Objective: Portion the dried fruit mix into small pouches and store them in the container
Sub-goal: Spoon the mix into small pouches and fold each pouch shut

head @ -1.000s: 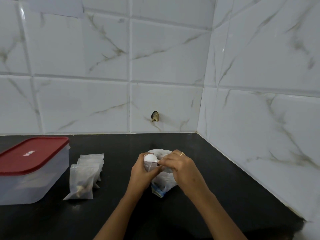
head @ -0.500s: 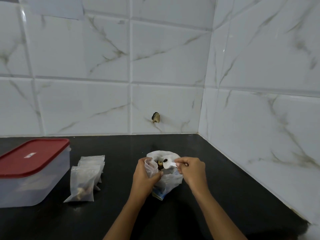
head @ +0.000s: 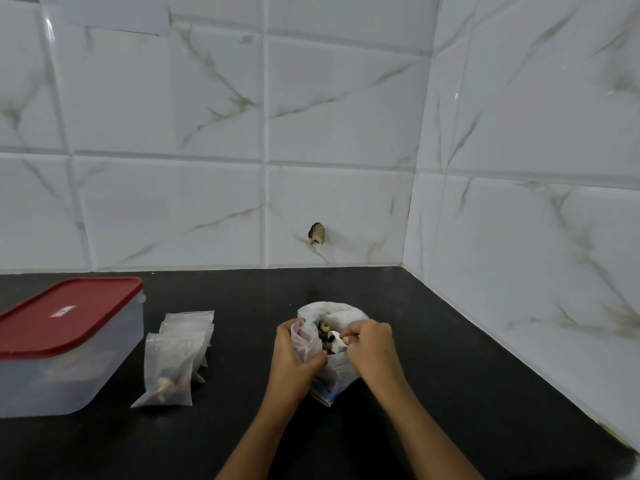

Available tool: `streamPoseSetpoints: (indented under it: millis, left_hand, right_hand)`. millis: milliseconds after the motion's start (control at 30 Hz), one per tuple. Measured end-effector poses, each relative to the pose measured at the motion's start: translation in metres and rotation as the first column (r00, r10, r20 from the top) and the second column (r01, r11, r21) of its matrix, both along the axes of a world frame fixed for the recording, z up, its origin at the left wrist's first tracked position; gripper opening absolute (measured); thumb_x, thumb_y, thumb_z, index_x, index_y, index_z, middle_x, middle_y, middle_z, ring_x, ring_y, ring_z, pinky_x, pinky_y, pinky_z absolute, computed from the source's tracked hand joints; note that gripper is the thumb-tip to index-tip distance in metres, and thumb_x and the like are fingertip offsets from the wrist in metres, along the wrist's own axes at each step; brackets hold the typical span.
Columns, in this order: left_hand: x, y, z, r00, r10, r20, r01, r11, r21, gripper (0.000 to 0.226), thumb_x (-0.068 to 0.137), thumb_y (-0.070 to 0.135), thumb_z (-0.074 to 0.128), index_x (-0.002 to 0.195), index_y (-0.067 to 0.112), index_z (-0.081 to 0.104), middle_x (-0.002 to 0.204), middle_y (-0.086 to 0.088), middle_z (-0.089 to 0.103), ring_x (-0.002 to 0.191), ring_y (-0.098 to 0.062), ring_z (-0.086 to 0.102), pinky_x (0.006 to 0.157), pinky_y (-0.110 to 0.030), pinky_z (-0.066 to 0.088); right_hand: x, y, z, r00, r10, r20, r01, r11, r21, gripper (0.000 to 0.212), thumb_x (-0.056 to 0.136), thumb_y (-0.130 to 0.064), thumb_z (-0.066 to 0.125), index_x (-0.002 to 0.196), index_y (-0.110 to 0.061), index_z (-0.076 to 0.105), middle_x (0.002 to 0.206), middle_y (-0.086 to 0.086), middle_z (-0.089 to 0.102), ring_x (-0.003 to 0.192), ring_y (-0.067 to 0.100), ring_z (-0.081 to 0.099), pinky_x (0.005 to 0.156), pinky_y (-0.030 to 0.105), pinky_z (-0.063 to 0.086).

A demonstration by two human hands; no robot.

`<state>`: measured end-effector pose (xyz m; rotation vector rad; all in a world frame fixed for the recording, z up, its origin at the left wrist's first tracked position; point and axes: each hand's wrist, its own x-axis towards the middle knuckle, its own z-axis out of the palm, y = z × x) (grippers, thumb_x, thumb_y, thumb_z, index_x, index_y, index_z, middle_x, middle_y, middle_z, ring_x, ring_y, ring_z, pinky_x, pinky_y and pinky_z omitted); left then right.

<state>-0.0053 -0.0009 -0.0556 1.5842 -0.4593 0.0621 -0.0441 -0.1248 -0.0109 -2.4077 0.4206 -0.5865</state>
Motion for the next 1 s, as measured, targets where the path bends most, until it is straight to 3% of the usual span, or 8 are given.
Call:
streamPoseSetpoints:
  millis: [133,267,433,533,600,767,933,1000]
  left_hand:
    - [-0.004,-0.001,0.002,1.0,-0.012,0.019,0.012,1.0,0.011,0.055,0.079,-0.001,0.063,0.12,0.026,0.037,0.106,0.006,0.047,0.092,-0.006,0.055,0.063,-0.009,0.048]
    - [-0.003,-0.002,0.002,1.0,-0.014,0.019,0.014,1.0,0.019,0.054,0.079,-0.001,0.063,0.119,0.025,0.037,0.106,0.005,0.046,0.091,-0.006,0.054,0.061,-0.007,0.047]
    - [0.002,0.001,0.0,0.996,-0.079,-0.037,0.078,0.997,-0.024,0.052,0.079,0.0,0.063,0.112,0.033,0.04,0.112,-0.002,0.049,0.098,-0.019,0.06,0.072,-0.024,0.056]
    - [0.0,0.001,0.001,0.995,-0.101,-0.009,0.101,0.995,-0.009,0.054,0.078,0.003,0.065,0.114,0.033,0.039,0.112,0.002,0.048,0.099,-0.012,0.058,0.07,-0.02,0.053]
    - [-0.002,-0.001,0.002,0.993,-0.12,0.006,0.12,0.993,0.001,0.055,0.073,0.013,0.067,0.115,0.035,0.039,0.112,0.004,0.049,0.1,-0.01,0.058,0.07,-0.019,0.053]
    - [-0.003,-0.001,0.002,0.994,-0.109,0.008,0.109,0.994,-0.02,0.05,0.08,0.005,0.067,0.113,0.033,0.041,0.11,0.007,0.051,0.096,-0.004,0.058,0.069,-0.013,0.052]
    - [-0.001,-0.002,0.002,0.992,-0.124,0.012,0.124,0.992,0.009,0.049,0.071,0.025,0.067,0.111,0.036,0.043,0.113,0.002,0.052,0.1,-0.008,0.06,0.077,-0.023,0.055]
    - [0.0,-0.003,0.002,0.992,-0.123,0.013,0.123,0.992,0.014,0.049,0.07,0.026,0.067,0.112,0.037,0.043,0.114,0.001,0.052,0.101,-0.01,0.06,0.08,-0.027,0.055]
  right_hand:
    - [-0.001,-0.007,0.005,1.0,-0.01,-0.022,0.012,0.995,0.102,0.022,0.088,-0.005,0.054,0.093,-0.007,0.075,0.1,0.009,0.071,0.09,0.018,0.066,0.071,0.013,0.044]
    - [0.0,-0.008,0.006,0.999,-0.013,-0.042,0.019,0.991,0.13,0.021,0.089,-0.006,0.054,0.091,-0.007,0.075,0.101,0.009,0.07,0.091,0.019,0.066,0.076,0.016,0.048]
    - [0.004,-0.012,0.004,0.999,-0.005,-0.05,0.023,0.933,0.359,0.016,0.086,-0.003,0.059,0.092,-0.003,0.074,0.098,0.012,0.071,0.083,0.018,0.068,0.076,0.02,0.055]
    - [0.001,-0.016,0.003,0.998,-0.03,-0.053,0.055,0.808,0.587,0.013,0.084,0.002,0.06,0.091,0.004,0.071,0.097,0.018,0.069,0.062,0.012,0.064,0.045,0.012,0.048]
    - [0.001,-0.019,0.001,0.998,-0.026,-0.065,0.062,0.769,0.637,0.014,0.085,0.004,0.059,0.091,0.004,0.072,0.094,0.017,0.068,0.057,0.01,0.062,0.038,0.01,0.042]
    - [0.007,-0.024,-0.007,0.989,-0.061,-0.135,0.139,0.695,0.706,0.015,0.083,-0.004,0.059,0.086,0.0,0.074,0.075,0.014,0.067,0.052,0.014,0.055,0.05,0.023,0.044]
    - [0.007,-0.025,-0.009,0.988,-0.008,-0.155,0.116,0.698,0.706,0.021,0.086,-0.004,0.058,0.075,-0.01,0.075,0.075,0.012,0.068,0.054,0.014,0.054,0.053,0.024,0.045]
    - [0.006,-0.027,-0.007,0.99,0.045,-0.13,0.075,0.62,0.781,0.022,0.087,0.003,0.053,0.083,-0.004,0.074,0.072,0.012,0.07,0.058,0.015,0.057,0.053,0.021,0.046]
